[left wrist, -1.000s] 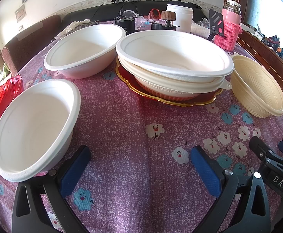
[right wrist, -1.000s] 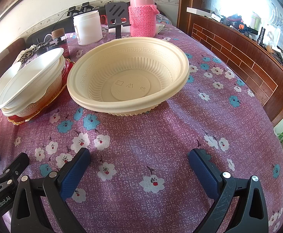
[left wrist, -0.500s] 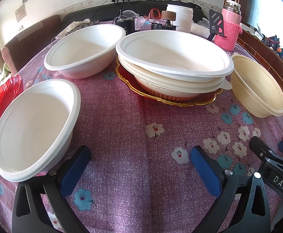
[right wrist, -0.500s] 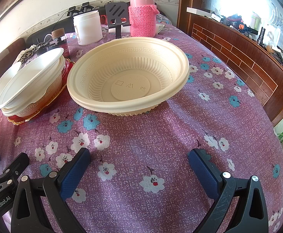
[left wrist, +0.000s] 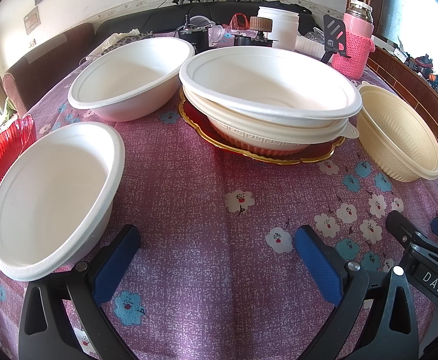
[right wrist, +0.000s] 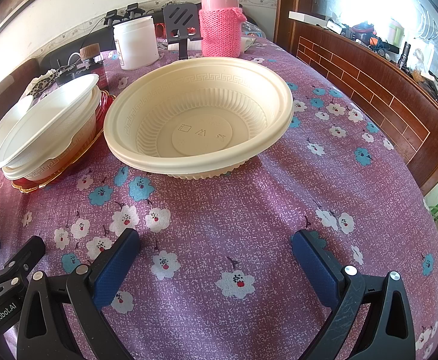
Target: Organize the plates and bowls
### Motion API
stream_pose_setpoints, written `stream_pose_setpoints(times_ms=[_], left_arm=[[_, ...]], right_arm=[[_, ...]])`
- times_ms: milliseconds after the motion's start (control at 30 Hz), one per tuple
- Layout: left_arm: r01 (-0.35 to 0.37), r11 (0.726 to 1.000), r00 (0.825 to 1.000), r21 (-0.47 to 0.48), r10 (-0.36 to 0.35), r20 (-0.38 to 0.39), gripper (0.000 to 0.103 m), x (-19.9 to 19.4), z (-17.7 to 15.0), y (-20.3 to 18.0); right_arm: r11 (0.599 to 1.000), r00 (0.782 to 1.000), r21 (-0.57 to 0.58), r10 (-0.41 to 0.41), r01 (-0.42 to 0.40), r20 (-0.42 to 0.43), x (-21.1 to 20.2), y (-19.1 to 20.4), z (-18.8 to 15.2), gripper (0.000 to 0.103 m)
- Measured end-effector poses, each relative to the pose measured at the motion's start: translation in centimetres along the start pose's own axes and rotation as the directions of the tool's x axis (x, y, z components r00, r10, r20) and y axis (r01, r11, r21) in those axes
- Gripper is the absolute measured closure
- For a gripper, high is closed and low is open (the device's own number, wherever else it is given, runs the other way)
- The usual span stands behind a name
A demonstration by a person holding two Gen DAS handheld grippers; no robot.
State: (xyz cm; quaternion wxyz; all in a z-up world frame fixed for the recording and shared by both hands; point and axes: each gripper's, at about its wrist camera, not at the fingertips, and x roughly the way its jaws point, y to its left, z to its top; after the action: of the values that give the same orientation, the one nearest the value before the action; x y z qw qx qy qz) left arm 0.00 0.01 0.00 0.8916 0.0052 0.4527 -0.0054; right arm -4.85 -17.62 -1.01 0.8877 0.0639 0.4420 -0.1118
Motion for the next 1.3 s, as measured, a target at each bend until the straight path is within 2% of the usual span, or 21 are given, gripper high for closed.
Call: stream_pose_setpoints(times_ms=[1300], left_arm=[[-0.017, 1.000, 1.000, -0.021, 0.017, 0.000, 0.000, 0.08, 0.10, -0.10]], right_arm=[[1.000, 1.000, 0.000, 0.000, 0.000, 0.000, 0.00, 0.00, 0.00, 0.001]])
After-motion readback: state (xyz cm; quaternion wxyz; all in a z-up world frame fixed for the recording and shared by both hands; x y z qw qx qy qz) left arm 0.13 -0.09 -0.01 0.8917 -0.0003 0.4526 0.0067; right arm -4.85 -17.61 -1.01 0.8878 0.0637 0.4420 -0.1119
